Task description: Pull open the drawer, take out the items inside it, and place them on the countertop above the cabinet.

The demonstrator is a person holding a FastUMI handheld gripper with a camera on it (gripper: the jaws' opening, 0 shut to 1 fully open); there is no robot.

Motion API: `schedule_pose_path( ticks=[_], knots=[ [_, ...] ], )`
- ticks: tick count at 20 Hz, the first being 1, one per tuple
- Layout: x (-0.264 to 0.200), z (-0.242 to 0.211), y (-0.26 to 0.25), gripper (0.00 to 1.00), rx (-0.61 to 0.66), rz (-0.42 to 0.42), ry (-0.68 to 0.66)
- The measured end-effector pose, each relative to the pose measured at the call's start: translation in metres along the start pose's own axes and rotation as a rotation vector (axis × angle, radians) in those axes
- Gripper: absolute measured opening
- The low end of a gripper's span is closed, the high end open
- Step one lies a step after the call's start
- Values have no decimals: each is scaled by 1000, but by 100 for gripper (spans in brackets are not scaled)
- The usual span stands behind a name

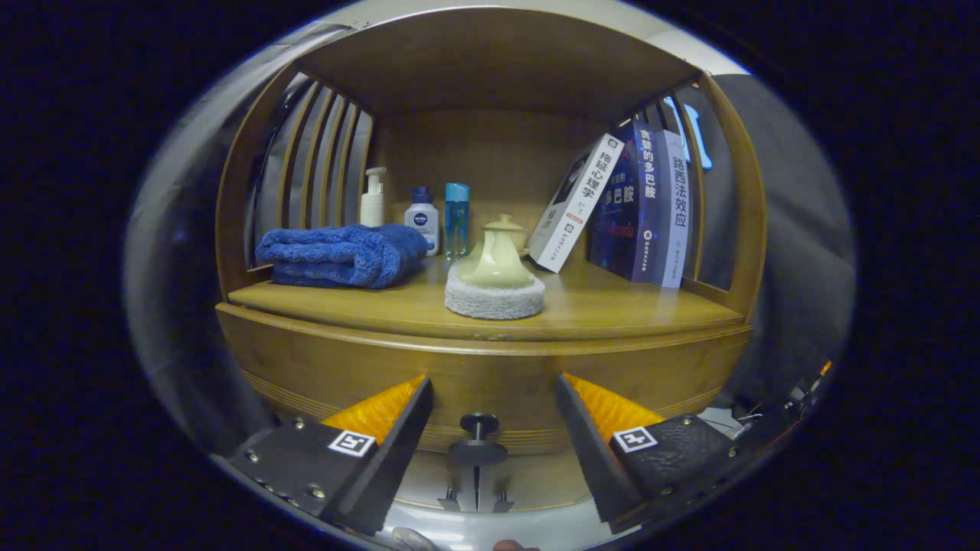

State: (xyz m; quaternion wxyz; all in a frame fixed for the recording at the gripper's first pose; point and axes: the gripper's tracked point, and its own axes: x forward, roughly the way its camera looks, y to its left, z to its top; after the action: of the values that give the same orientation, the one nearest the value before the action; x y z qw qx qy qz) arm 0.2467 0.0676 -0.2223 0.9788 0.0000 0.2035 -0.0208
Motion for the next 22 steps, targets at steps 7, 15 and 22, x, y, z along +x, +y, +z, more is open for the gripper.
schedule_pose_path(
  ticks=[7, 15, 22],
  knots=[
    [3, 0, 1, 98, -10, -10, -4],
    [2, -1, 1, 98, -23, -10, -9],
    [-15, 22, 2, 97, -6, 8, -63]
  ],
)
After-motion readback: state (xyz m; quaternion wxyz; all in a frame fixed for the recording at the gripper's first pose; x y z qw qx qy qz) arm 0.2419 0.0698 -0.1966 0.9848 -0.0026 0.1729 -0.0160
